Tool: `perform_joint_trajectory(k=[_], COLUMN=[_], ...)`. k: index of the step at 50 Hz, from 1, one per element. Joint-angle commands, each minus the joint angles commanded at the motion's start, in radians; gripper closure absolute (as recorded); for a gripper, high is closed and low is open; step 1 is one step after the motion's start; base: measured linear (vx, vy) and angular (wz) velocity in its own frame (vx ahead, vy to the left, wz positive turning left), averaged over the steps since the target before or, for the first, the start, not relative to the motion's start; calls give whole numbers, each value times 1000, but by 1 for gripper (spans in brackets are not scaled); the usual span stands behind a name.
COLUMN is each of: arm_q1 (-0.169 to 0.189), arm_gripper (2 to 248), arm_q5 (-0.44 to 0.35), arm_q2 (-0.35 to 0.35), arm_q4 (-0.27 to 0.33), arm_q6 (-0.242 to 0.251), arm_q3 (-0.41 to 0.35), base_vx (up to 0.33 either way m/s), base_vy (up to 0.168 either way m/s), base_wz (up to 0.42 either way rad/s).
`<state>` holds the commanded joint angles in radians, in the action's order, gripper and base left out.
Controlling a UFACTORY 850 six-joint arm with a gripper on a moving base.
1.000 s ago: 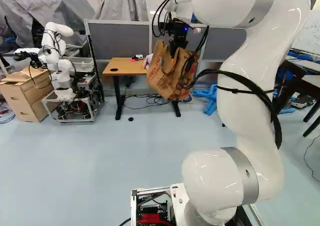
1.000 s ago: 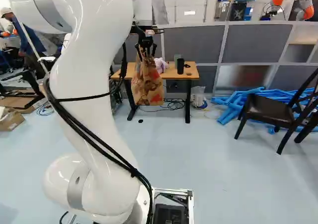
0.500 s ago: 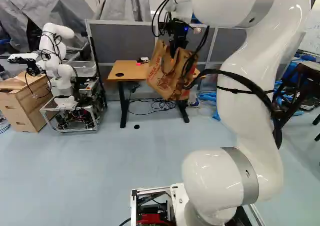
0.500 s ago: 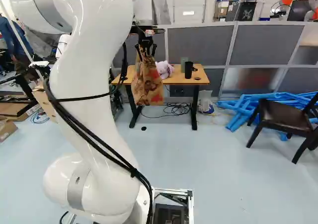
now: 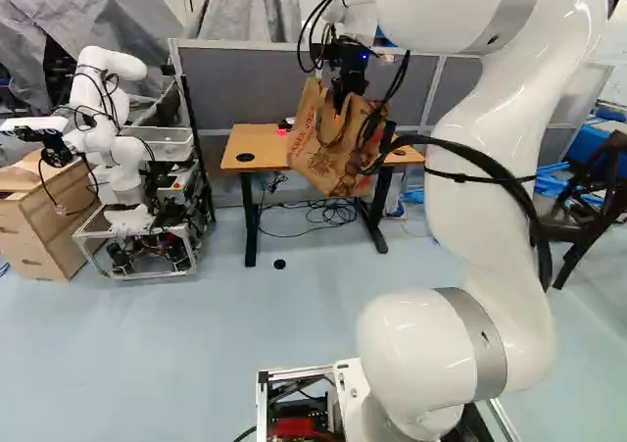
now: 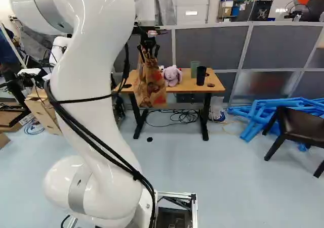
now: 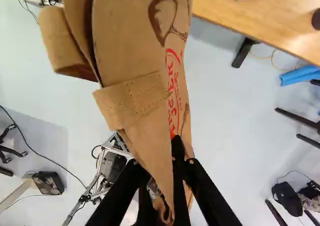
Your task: Pick up the bag on the ground and place it on the table
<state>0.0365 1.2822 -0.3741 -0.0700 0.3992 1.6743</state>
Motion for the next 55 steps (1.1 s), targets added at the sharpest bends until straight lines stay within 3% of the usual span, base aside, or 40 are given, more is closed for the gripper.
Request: perform_joint_trajectory(k=[42, 55], arm_q1=[0, 0], arm_gripper=[225, 225], arm_q5=[0, 0], arm_q2=[0, 0], arm_q4=[0, 0], arm_q6=[0, 0], arm_q3=[0, 0], base_vx=[251, 130], base_vy=[160, 78], base_wz=[-38, -13])
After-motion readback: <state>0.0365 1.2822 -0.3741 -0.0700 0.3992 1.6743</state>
